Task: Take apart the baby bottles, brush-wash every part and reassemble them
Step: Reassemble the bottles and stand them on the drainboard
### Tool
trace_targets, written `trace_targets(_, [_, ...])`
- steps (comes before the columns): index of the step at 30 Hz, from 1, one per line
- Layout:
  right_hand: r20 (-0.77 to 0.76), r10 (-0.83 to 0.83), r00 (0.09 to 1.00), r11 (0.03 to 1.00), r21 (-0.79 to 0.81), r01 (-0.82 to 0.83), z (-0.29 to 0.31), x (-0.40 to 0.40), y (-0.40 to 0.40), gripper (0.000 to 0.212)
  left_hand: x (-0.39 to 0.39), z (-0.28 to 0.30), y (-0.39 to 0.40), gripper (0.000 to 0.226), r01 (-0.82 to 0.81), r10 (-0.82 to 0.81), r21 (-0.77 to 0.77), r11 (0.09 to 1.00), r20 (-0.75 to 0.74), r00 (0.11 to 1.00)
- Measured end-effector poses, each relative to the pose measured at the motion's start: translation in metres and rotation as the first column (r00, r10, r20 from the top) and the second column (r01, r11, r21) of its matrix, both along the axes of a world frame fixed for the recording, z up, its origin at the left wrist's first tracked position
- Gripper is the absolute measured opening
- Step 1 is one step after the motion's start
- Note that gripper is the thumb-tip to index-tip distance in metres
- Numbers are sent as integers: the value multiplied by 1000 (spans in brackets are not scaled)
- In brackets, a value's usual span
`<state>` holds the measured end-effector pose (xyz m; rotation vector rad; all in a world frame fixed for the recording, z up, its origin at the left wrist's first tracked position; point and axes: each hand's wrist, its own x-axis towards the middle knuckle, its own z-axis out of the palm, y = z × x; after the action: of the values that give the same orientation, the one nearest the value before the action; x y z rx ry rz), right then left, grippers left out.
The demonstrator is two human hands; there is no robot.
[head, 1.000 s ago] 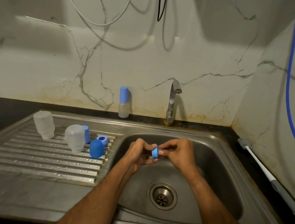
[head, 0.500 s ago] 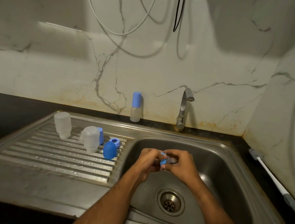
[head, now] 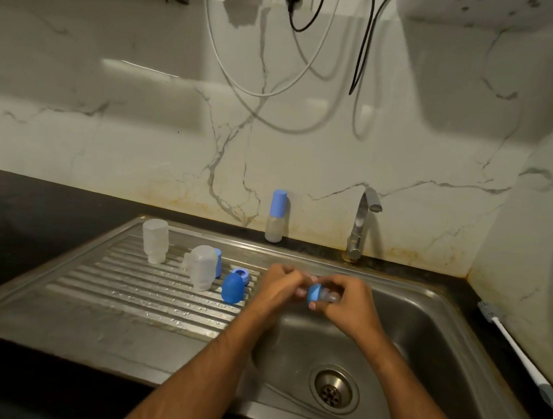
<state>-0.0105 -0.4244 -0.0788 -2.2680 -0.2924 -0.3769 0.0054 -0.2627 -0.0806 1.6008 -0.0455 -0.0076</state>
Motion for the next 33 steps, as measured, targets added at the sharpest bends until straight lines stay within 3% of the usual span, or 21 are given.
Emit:
trace_targets(4, [12,16,1000,1000,-8,-16,8,-4,27,47,-8,13,33,11,-178,174,62,982,71,982])
trace_targets(13, [38,130,991,991,-31,-129,28,-19,107,43,-36,33,121,14,-328,302,116,937,197,933])
trace_targets(33, [85,268,960,955,-157,-252,65,20,260,49,-26,42,277,11,-558,543,74,826,156,825])
